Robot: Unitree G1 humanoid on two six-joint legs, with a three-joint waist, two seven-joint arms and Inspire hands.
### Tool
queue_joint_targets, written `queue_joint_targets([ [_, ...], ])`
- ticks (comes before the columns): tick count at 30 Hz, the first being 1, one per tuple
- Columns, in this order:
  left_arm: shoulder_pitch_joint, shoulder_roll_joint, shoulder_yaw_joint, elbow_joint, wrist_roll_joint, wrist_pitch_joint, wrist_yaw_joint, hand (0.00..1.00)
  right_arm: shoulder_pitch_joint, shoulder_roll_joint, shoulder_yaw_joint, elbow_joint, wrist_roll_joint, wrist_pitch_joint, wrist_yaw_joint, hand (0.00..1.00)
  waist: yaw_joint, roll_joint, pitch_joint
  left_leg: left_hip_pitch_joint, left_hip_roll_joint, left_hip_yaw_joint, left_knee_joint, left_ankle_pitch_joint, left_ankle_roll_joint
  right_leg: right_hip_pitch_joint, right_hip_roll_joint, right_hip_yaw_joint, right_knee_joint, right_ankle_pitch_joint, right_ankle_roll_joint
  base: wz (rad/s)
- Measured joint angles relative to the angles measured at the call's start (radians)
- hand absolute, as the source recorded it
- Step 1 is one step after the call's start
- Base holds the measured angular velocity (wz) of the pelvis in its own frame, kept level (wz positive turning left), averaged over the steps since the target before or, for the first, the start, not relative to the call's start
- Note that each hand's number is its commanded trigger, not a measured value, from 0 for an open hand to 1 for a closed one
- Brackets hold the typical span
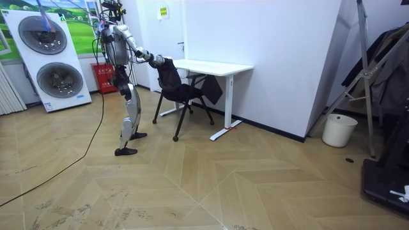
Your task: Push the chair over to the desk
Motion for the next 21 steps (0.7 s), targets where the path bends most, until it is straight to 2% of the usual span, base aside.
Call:
queue_joint_targets([
  [3,0.023,0.004,0.013,-0.030,0.008,0.005,-0.016,1.00,0.013,-0.003,0.001,-0.024,0.000,-0.002,0.022,1.00,-0.002,-0.002,-0.0017,0.014,-0.001,-0.016,-0.020,0.004,-0.006,0.011,0.006,-0.003,-0.013,0.012,0.001,0.06],
  [4,0.025,0.004,0.013,-0.032,0.008,0.005,-0.025,0.71,0.017,-0.004,0.001,-0.025,0.001,-0.004,0.024,0.36,-0.002,-0.002,-0.0017,0.022,-0.002,-0.019,-0.023,0.004,-0.006,0.018,0.006,-0.004,-0.015,0.013,0.001,0.06],
  [5,0.026,0.004,0.013,-0.032,0.009,0.005,-0.030,0.57,0.017,-0.003,0.001,-0.025,0.001,-0.005,0.029,0.14,-0.001,-0.003,-0.0020,0.025,-0.003,-0.019,-0.024,0.004,-0.006,0.022,0.006,-0.004,-0.016,0.013,0.001,0.00],
  [6,0.028,0.005,0.013,-0.034,0.012,0.006,-0.034,0.00,0.017,-0.003,0.001,-0.026,0.001,-0.008,0.035,0.00,0.000,-0.003,-0.0026,0.027,-0.003,-0.020,-0.024,0.004,-0.006,0.028,0.008,-0.005,-0.024,0.014,0.000,0.00],
  [8,0.029,0.005,0.015,-0.034,0.013,0.008,-0.037,0.00,0.017,-0.003,0.001,-0.027,0.001,-0.009,0.040,0.00,0.000,-0.004,-0.0036,0.033,-0.004,-0.026,-0.033,0.007,-0.011,0.035,0.010,-0.014,-0.034,0.016,-0.001,0.04],
  [10,0.029,-0.002,0.015,-0.036,0.013,0.025,-0.057,0.00,0.017,0.000,0.001,-0.031,0.005,-0.003,0.063,0.00,0.000,-0.004,-0.0072,0.054,-0.002,-0.055,-0.066,0.017,-0.025,0.036,0.012,-0.026,-0.024,0.026,0.002,0.05],
  [11,0.029,-0.007,0.015,-0.036,0.013,0.030,-0.067,0.00,0.017,0.001,0.001,-0.031,0.009,0.000,0.071,0.00,0.000,-0.005,-0.0117,0.061,-0.002,-0.067,-0.076,0.019,-0.029,0.036,0.014,-0.028,-0.022,0.029,0.004,0.03],
  [12,0.032,-0.021,0.019,-0.036,0.012,0.040,-0.085,0.00,0.017,0.002,0.001,-0.030,0.025,0.002,0.095,0.00,0.003,-0.006,-0.0205,0.074,-0.001,-0.086,-0.092,0.023,-0.034,0.036,0.016,-0.026,-0.016,0.035,0.003,-0.08],
  [14,0.043,-0.055,0.029,-0.036,-0.010,0.044,-0.103,0.00,0.022,0.002,0.001,-0.028,0.041,0.007,0.125,0.00,0.020,-0.003,-0.0208,0.114,0.010,-0.183,-0.125,0.031,-0.046,0.009,0.012,-0.015,0.054,0.032,0.007,-0.40],
  [15,0.048,-0.074,0.037,-0.037,-0.035,0.043,-0.110,0.00,0.023,0.003,0.001,-0.034,0.047,0.010,0.137,0.00,0.054,-0.003,-0.0249,0.126,0.021,-0.257,-0.139,0.033,-0.050,-0.022,0.025,0.064,0.022,0.027,-0.015,-0.79],
  [16,0.050,-0.079,0.053,-0.037,-0.035,0.044,-0.111,0.00,0.015,0.005,0.004,-0.042,0.046,0.009,0.143,0.00,0.064,-0.004,-0.0252,0.123,0.024,-0.265,-0.139,0.032,-0.051,-0.040,0.028,0.087,-0.020,0.030,-0.032,-0.70],
  [17,0.055,-0.104,0.090,-0.038,-0.036,0.048,-0.119,0.00,0.020,0.004,0.004,-0.061,0.053,0.010,0.139,0.00,0.049,0.019,-0.0259,0.111,0.031,-0.252,-0.145,0.039,-0.067,-0.033,0.038,0.052,-0.009,0.070,-0.044,0.00],
  [18,0.053,-0.115,0.091,-0.044,-0.040,0.046,-0.127,0.00,0.023,0.007,0.004,-0.063,0.075,0.010,0.137,0.00,0.023,0.018,-0.0257,0.120,0.036,-0.198,-0.174,0.062,-0.065,-0.022,0.034,0.027,-0.011,0.074,-0.044,0.39],
  [21,0.069,-0.142,0.087,-0.076,-0.055,0.044,-0.143,0.00,0.024,0.008,-0.016,-0.066,0.086,0.020,0.163,0.00,0.003,0.004,-0.0236,0.170,0.036,-0.105,-0.249,0.108,-0.060,0.011,0.028,0.022,-0.039,0.073,-0.043,0.50],
])
